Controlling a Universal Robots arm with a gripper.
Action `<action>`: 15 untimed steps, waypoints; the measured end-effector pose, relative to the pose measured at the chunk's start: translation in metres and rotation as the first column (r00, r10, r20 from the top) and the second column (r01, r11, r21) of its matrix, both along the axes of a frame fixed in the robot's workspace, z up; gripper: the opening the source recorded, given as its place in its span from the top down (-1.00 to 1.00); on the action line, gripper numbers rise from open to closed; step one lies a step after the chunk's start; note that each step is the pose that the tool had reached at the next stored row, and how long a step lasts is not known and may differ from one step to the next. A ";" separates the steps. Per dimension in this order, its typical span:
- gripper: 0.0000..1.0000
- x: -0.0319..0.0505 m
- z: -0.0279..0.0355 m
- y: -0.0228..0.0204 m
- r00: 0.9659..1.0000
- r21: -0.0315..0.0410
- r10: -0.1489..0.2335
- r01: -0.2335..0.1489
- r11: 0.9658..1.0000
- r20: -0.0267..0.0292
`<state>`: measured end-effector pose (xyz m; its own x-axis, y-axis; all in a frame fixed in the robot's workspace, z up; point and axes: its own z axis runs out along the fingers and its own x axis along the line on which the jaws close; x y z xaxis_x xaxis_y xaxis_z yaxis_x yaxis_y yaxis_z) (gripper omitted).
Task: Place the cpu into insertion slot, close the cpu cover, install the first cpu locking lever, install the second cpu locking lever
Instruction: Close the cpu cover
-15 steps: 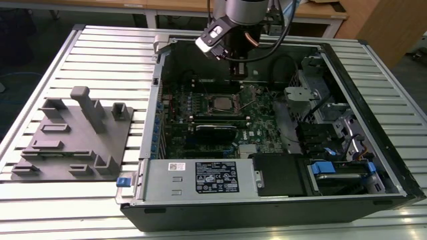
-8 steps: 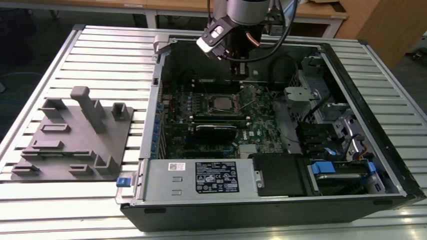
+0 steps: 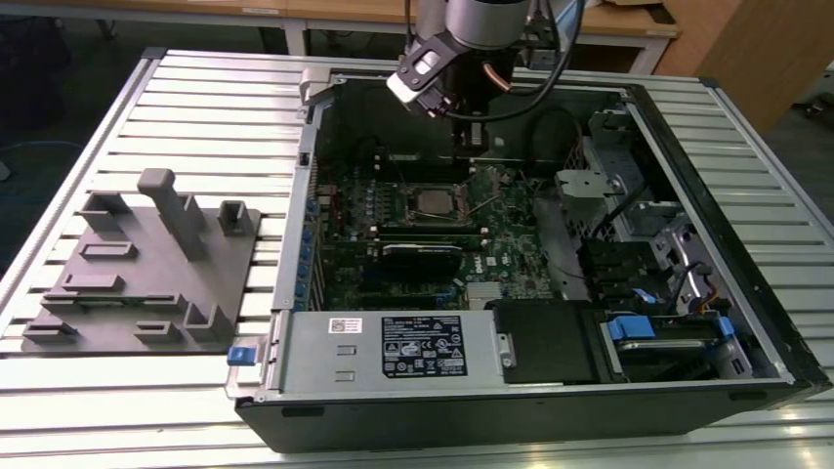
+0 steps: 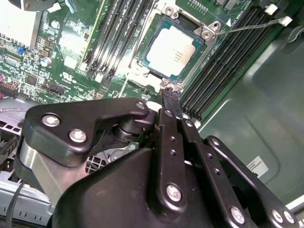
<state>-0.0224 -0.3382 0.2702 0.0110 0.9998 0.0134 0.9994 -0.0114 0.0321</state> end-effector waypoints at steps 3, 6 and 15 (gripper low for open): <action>0.80 0.0008 0.0000 0.0000 1.000 0.000 0.000 0.000 1.000 0.000; 0.80 0.0017 0.0000 0.0000 1.000 0.000 0.000 0.000 1.000 0.000; 0.80 0.0045 0.0000 0.0000 1.000 0.000 0.000 0.000 1.000 0.000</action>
